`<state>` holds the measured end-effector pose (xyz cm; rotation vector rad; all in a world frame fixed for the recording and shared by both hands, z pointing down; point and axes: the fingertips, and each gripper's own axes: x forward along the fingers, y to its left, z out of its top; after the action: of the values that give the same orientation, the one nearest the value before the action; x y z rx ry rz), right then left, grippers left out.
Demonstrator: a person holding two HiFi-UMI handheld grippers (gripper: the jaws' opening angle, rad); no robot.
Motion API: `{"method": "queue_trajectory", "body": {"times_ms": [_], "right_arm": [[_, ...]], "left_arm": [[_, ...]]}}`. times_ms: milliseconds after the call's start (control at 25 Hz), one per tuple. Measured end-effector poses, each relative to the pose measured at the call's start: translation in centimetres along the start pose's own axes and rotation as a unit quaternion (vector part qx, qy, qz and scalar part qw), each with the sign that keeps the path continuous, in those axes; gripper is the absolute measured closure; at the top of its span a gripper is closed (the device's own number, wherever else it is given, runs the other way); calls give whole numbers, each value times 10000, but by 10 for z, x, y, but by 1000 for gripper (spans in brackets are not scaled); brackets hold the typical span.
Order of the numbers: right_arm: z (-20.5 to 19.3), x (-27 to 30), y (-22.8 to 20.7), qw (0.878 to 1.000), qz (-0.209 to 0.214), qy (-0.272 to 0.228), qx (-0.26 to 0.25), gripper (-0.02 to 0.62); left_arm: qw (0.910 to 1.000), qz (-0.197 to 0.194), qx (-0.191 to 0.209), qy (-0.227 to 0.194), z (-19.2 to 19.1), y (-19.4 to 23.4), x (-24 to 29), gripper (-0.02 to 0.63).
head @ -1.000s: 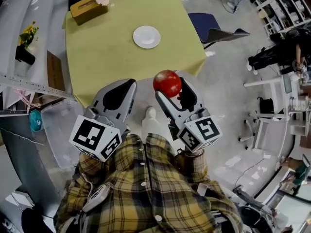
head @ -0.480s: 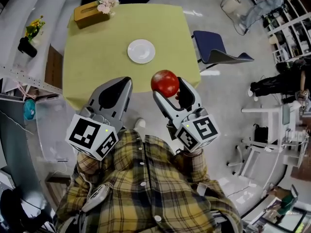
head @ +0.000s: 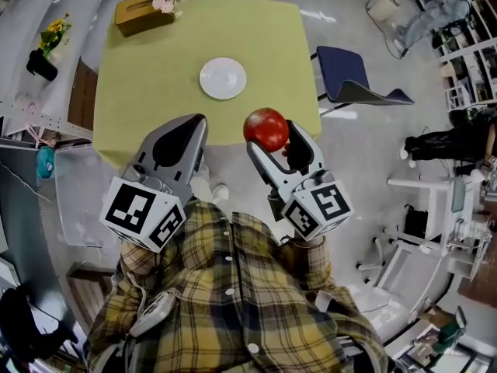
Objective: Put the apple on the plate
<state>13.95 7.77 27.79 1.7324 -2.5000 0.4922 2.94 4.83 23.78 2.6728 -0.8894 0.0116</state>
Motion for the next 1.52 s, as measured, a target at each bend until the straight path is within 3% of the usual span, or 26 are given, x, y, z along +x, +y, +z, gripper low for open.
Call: {"method": "queue_trajectory", "body": {"times_ms": [760,1040,1520], "right_arm": [[46,155,-65,9998,-126,148,32,255],[48,199,-72,9994,-179,282,80,255],[46,230,-72,9986,11,505,137,255]], "left_arm": [[9993,-328,-120,145,43,120,124,600],[9989,-343,-232,238,49,162,139,600],[9985,-180,-421,304,43,187,147,600]]}}
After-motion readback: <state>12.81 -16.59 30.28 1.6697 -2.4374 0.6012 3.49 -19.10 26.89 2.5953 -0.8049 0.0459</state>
